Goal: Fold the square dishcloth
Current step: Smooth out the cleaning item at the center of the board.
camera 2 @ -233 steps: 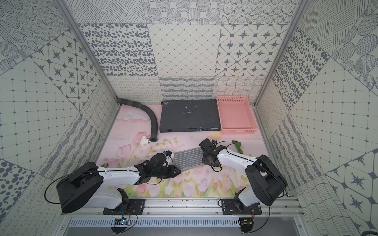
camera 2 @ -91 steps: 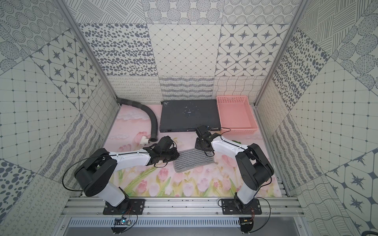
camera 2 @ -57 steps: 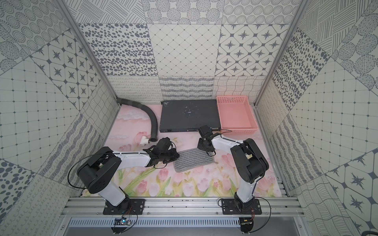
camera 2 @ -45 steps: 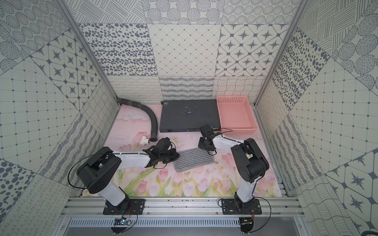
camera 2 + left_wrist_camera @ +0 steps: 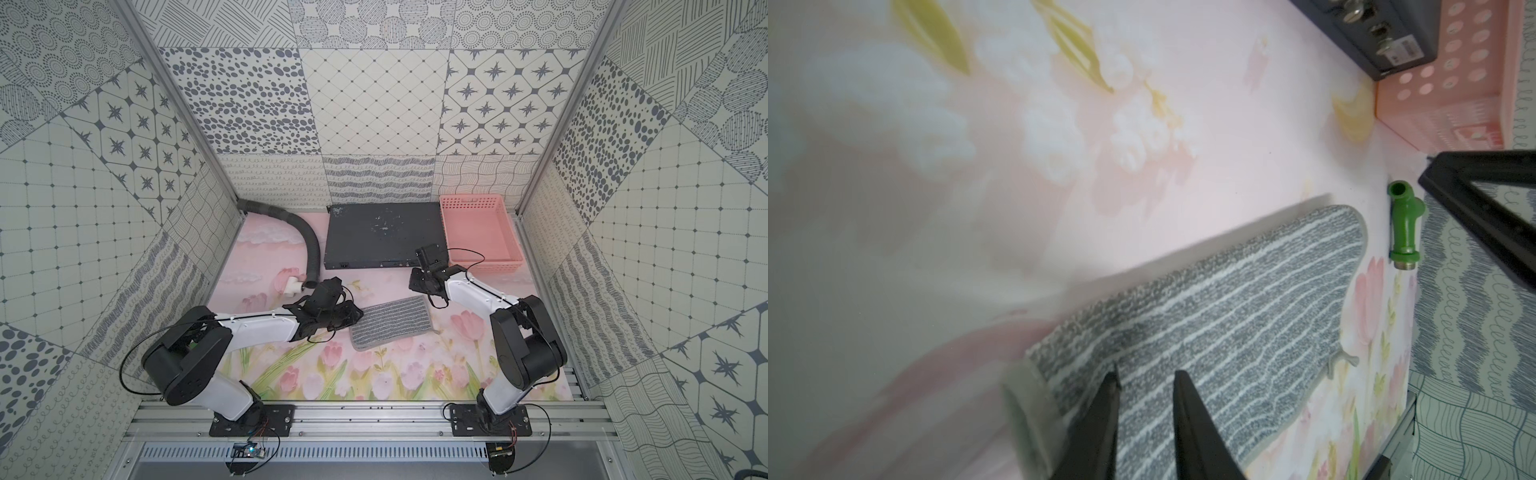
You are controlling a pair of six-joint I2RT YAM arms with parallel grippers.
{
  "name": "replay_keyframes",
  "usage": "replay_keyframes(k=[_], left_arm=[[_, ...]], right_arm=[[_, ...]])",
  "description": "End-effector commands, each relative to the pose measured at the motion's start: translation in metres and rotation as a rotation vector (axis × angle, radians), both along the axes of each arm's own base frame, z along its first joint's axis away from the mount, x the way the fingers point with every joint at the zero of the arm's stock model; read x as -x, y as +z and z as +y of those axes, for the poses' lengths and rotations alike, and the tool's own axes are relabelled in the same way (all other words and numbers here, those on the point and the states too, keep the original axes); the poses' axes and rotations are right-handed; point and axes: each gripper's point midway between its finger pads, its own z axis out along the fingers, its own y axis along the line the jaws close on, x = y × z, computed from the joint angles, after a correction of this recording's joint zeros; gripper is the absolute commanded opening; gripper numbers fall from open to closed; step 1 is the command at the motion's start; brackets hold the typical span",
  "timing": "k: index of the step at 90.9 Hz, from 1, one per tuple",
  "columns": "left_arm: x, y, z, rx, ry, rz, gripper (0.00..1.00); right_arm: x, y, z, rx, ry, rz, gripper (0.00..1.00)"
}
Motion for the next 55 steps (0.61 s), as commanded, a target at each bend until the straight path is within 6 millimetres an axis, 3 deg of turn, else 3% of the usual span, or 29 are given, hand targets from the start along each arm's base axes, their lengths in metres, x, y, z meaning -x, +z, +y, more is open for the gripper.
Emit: replay_keyframes(k=[1,14,25,55], left_arm=[[0.008,0.018,-0.002,0.035,-0.033,0.003,0.25],[0.019,0.024,-0.008,0.083,-0.033,0.024,0.25],[0.033,0.016,-0.015,0.103,-0.041,0.055,0.24],[0.064,-0.045,0.004,0.046,0.024,0.203,0.19]], right_arm=[[0.010,0.013,0.019,-0.042,0.042,-0.016,0.25],[0.025,-0.001,0.026,-0.075,0.020,0.043,0.25],[0.033,-0.018,0.023,-0.071,-0.009,0.092,0.23],[0.036,-0.061,-0.007,0.033,-0.086,0.165,0.22]])
